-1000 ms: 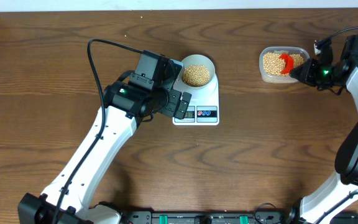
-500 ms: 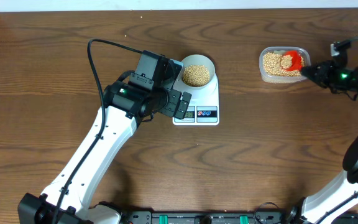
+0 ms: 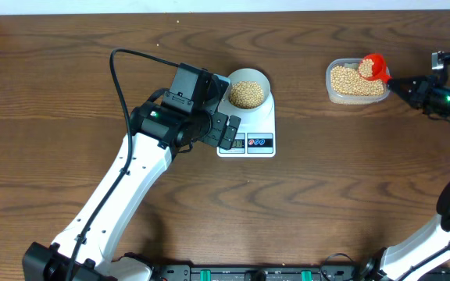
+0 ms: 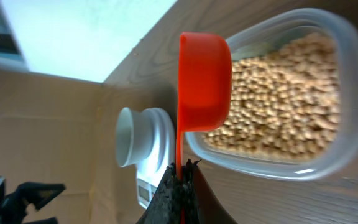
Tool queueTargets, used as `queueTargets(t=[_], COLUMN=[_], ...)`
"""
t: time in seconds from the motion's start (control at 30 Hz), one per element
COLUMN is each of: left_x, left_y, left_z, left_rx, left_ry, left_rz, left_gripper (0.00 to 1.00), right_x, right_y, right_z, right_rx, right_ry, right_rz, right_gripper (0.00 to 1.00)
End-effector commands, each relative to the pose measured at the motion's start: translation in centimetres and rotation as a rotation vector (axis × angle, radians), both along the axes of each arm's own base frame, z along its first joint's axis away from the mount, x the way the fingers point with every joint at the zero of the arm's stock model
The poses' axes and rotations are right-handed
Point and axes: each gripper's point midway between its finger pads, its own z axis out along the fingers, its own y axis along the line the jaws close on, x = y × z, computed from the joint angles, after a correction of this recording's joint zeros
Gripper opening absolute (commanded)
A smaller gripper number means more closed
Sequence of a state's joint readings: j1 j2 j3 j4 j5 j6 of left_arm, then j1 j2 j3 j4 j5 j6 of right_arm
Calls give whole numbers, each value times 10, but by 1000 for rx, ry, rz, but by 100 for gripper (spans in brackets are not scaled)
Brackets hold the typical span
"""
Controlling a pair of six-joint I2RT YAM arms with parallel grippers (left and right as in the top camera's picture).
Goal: Scoop item into bowl and weigh 50g on scale
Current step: 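Carry the scoop with the right gripper over the grey bowl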
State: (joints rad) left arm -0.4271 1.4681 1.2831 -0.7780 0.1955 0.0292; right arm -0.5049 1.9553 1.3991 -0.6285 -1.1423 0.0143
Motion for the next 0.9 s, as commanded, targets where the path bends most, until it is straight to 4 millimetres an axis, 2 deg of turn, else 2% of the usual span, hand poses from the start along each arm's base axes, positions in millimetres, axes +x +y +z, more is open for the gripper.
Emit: queueTargets(t=[0.0, 0.23, 0.67, 0.87], left_x=[0, 0, 0, 0], left_y=[4, 4, 4, 4], left_z=[-3, -2, -2, -2], left_rx=[13, 13, 13, 13], left_ry=[1, 0, 0, 0], left_rz=[11, 11, 11, 11], left_gripper=[98, 98, 98, 98], right_x=[-1, 3, 11, 14], right_y=[20, 63, 154, 186], right_z=[9, 25, 31, 29], right_rx=[71, 129, 144, 98], right_ry=[-44, -105, -95, -85], right_rz=[68, 186, 354, 388], right_gripper=[1, 1, 1, 1])
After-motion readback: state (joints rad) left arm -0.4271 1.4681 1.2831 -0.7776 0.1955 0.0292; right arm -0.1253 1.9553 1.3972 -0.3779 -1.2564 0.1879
